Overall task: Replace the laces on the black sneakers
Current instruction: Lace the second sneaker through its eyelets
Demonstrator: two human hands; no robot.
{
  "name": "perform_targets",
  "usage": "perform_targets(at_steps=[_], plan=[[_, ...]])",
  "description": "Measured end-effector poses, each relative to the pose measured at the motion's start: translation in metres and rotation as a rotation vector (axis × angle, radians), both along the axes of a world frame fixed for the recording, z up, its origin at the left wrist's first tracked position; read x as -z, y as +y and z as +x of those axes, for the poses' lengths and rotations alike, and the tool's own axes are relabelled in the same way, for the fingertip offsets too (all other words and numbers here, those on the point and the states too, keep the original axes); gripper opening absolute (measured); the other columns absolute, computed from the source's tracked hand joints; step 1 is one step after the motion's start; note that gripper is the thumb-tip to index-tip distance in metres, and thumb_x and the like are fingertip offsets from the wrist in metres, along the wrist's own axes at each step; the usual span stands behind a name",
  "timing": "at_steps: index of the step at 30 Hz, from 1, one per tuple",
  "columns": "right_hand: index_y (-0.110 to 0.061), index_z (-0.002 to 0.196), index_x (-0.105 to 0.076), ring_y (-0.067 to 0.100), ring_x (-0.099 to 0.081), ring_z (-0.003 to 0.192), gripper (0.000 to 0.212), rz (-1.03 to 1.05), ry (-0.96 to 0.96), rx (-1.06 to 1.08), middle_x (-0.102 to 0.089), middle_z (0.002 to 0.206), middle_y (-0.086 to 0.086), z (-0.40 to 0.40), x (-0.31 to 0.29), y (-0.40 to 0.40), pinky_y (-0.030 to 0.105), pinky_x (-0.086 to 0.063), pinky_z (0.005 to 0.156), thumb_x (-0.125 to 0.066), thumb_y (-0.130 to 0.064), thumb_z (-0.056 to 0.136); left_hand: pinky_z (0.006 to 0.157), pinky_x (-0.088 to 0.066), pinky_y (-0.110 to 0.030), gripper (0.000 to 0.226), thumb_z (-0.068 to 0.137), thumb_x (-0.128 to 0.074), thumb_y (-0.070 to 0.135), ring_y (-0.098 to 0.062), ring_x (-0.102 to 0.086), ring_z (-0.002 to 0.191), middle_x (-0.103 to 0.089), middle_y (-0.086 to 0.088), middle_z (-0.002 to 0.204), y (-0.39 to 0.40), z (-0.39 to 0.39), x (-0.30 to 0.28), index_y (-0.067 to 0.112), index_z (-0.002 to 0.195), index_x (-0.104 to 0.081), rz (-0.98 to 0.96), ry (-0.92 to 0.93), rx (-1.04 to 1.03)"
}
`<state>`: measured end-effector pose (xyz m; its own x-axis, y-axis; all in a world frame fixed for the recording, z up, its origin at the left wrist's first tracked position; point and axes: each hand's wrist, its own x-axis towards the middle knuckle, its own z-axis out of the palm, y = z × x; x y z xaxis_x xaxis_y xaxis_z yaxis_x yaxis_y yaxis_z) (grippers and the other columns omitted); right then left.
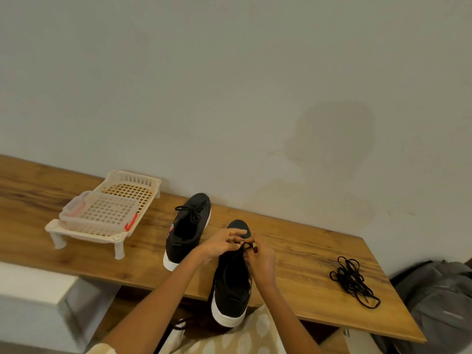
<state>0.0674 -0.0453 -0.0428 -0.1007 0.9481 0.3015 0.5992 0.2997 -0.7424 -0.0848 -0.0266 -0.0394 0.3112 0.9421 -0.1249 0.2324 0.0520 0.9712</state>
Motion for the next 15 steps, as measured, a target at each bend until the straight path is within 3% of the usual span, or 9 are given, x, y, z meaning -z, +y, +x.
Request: perform_targets(at_steps=[4,6,8,9,12,15], plan=[[-0.019,0.08,-0.058,0.016,-0.058,0.066,0.024,0.011,0.014,-0.008,-0.057,0.079,-0.005,0.0,0.001,0.001,0.034,-0.048,0.055,-0.055,0.005,0.081,0.079,-0.048,-0.016,0.033,0.088,-0.061,0.001,-0.005,-0.06,0.08,-0.065,-0.001,0.085,-0.002,-0.003,-0.015,0.006,0.121,-0.061,0.154,0.187,-0.037],[-0.019,0.08,-0.058,0.013,-0.057,0.068,0.025,0.007,-0.002,-0.015,-0.056,0.081,-0.004,0.0,0.0,0.002,0.029,-0.047,0.057,-0.055,0.006,0.079,0.072,-0.045,-0.024,0.028,0.087,-0.057,0.005,-0.011,-0.057,0.077,-0.064,-0.001,0.087,-0.002,-0.002,-0.026,0.011,0.113,-0.066,0.409,0.519,-0.039],[-0.025,0.076,-0.055,0.01,-0.054,0.07,0.033,0.016,0.001,-0.021,-0.056,0.082,-0.002,0.0,-0.001,-0.001,0.021,-0.042,0.057,-0.055,0.009,0.077,0.078,-0.044,-0.032,0.028,0.086,-0.051,0.013,-0.019,-0.059,0.084,-0.065,0.0,0.1,-0.003,-0.004,-0.037,0.018,0.109,-0.066,0.664,0.968,-0.069],[-0.029,0.075,-0.053,0.01,-0.055,0.071,0.039,0.018,0.019,-0.025,-0.056,0.083,-0.002,0.0,-0.002,-0.003,0.022,-0.044,0.058,-0.055,0.01,0.077,0.084,-0.043,-0.035,0.027,0.087,-0.049,0.016,-0.021,-0.06,0.089,-0.064,0.001,0.107,-0.001,-0.009,-0.041,0.02,0.109,-0.065,0.692,1.106,-0.117],[-0.031,0.075,-0.051,0.014,-0.057,0.077,0.041,0.019,0.035,-0.014,-0.056,0.085,-0.003,0.002,-0.001,-0.007,0.031,-0.049,0.063,-0.057,0.01,0.079,0.094,-0.035,-0.039,0.025,0.089,-0.049,0.02,-0.021,-0.057,0.101,-0.057,0.002,0.113,0.003,-0.027,-0.052,0.024,0.109,-0.064,0.596,1.175,-0.333],[-0.023,0.078,-0.055,0.014,-0.056,0.078,0.03,0.007,0.043,-0.002,-0.057,0.086,-0.002,0.001,-0.001,-0.008,0.03,-0.048,0.065,-0.059,0.007,0.081,0.084,-0.04,-0.035,0.025,0.085,-0.051,0.008,-0.023,-0.055,0.096,-0.059,-0.002,0.104,-0.002,-0.049,-0.056,0.018,0.103,-0.066,0.687,1.128,-0.553]])
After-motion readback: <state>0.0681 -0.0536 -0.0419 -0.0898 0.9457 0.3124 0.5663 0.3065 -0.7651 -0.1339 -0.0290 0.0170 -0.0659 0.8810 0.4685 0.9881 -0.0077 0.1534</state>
